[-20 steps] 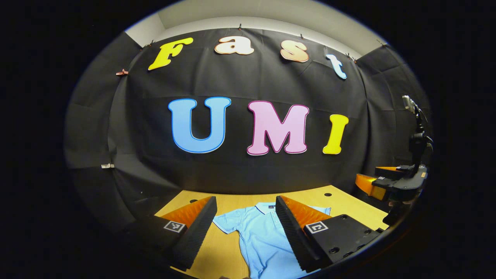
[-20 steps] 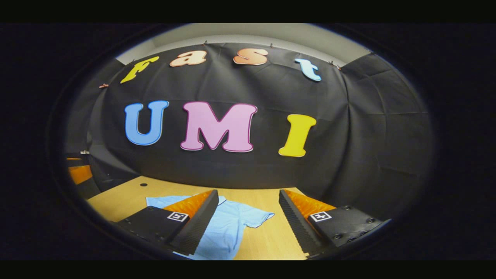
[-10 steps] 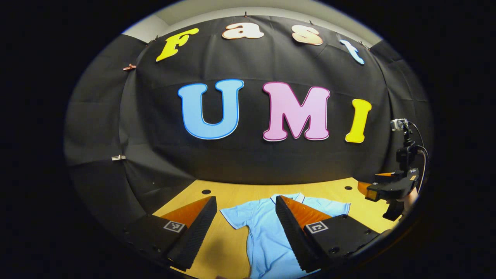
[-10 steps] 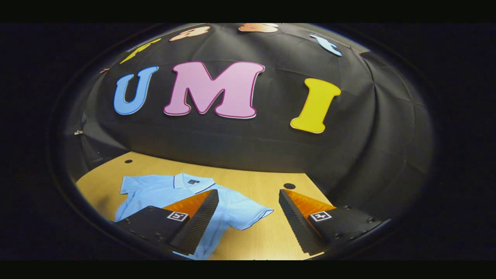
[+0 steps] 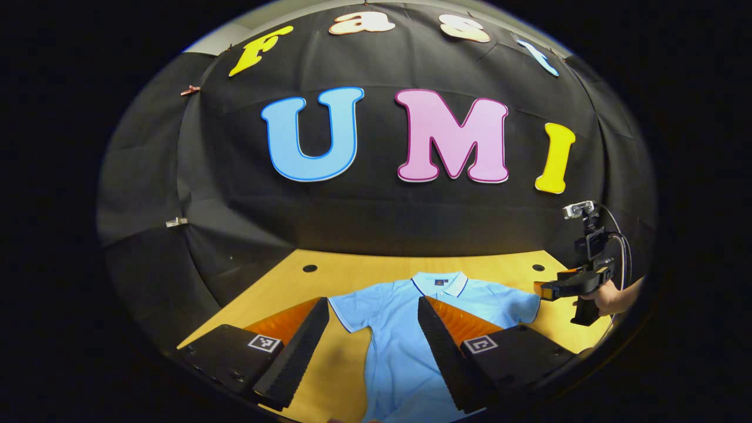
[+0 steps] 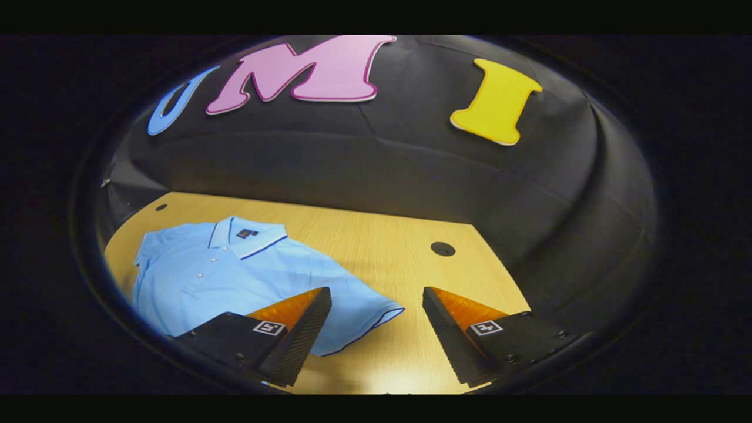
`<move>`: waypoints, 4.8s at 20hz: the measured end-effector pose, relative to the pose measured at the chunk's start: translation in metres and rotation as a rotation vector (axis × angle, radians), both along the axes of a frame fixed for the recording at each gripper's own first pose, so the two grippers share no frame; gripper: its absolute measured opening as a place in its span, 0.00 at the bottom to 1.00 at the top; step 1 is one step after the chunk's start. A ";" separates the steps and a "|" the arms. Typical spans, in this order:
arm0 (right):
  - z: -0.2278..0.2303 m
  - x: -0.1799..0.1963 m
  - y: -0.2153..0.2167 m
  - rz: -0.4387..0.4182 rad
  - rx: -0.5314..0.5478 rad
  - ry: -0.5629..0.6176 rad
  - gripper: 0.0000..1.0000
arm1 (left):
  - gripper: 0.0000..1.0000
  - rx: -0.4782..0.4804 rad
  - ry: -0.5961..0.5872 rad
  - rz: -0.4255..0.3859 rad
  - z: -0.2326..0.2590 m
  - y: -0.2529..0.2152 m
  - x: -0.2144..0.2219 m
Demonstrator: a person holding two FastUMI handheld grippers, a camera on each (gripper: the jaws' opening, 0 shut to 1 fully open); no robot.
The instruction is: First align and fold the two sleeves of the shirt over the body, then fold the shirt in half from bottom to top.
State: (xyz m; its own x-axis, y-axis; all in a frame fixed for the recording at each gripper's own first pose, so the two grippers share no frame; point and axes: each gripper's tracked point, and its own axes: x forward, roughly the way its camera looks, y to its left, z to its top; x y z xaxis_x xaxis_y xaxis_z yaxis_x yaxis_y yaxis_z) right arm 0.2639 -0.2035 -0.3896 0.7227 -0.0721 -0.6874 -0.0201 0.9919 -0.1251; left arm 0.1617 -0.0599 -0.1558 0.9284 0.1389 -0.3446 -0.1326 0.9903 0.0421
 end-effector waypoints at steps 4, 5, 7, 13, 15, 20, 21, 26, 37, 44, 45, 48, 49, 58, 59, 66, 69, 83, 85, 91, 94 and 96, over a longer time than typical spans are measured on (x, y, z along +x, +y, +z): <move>-0.034 0.011 -0.018 -0.089 0.049 0.052 0.97 | 0.97 -0.006 0.034 -0.024 -0.015 -0.020 0.005; -0.043 0.014 -0.021 -0.106 0.051 0.061 0.97 | 0.97 -0.018 0.041 -0.038 -0.017 -0.026 0.005; -0.057 0.017 -0.025 -0.123 0.063 0.085 0.97 | 0.97 -0.025 0.046 -0.066 -0.018 -0.036 0.005; -0.081 0.010 -0.017 -0.130 0.140 0.147 0.93 | 0.97 -0.026 0.062 -0.087 -0.025 -0.049 0.016; -0.082 0.011 -0.016 -0.146 0.156 0.149 0.75 | 0.97 -0.030 0.056 -0.092 -0.024 -0.053 0.019; -0.079 0.014 0.003 -0.136 0.166 0.148 0.09 | 0.97 -0.031 0.051 -0.104 -0.025 -0.054 0.020; -0.079 0.015 0.011 -0.128 0.181 0.144 0.09 | 0.97 -0.027 0.050 -0.107 -0.024 -0.053 0.019; -0.047 0.027 0.023 -0.113 0.169 0.076 0.05 | 0.97 -0.015 0.049 -0.105 -0.028 -0.039 0.012; 0.002 0.054 0.122 0.053 0.157 -0.009 0.00 | 0.97 -0.061 0.046 -0.021 -0.032 -0.001 -0.004; -0.003 0.056 0.205 0.156 0.182 0.005 0.05 | 0.97 -0.082 0.044 0.046 -0.037 0.032 -0.008; -0.010 0.052 0.217 0.174 0.190 0.020 0.05 | 0.97 -0.086 0.044 0.052 -0.039 0.037 -0.004; -0.026 0.038 0.248 0.236 0.201 0.062 0.02 | 0.97 -0.110 0.043 0.052 -0.048 0.051 0.012; -0.030 0.034 0.256 0.250 0.211 0.068 0.04 | 0.97 -0.121 0.041 0.045 -0.051 0.055 0.020; -0.010 0.004 0.254 0.295 0.215 -0.023 1.00 | 0.97 -0.186 0.116 0.030 -0.129 0.119 0.129; -0.003 0.000 0.249 0.295 0.202 -0.046 1.00 | 0.97 -0.185 0.136 0.022 -0.141 0.126 0.141; 0.010 -0.037 0.206 0.250 0.194 -0.044 1.00 | 0.97 -0.137 0.277 0.031 -0.218 0.165 0.206; 0.015 -0.040 0.186 0.217 0.193 -0.054 0.96 | 0.97 -0.145 0.315 0.027 -0.235 0.171 0.226; 0.004 -0.052 0.138 0.124 0.207 -0.037 1.00 | 0.10 -0.045 0.362 -0.070 -0.253 0.136 0.252; 0.001 -0.055 0.135 0.127 0.205 -0.031 1.00 | 0.07 -0.051 0.360 -0.064 -0.251 0.131 0.251; 0.001 -0.062 0.120 0.114 0.207 -0.027 1.00 | 0.06 -0.029 0.297 -0.046 -0.212 0.115 0.254; 0.007 -0.065 0.114 0.094 0.205 -0.034 1.00 | 0.06 -0.019 0.248 -0.088 -0.182 0.086 0.256; 0.011 -0.070 0.111 0.075 0.206 -0.046 1.00 | 0.06 -0.048 0.221 -0.134 -0.166 0.054 0.256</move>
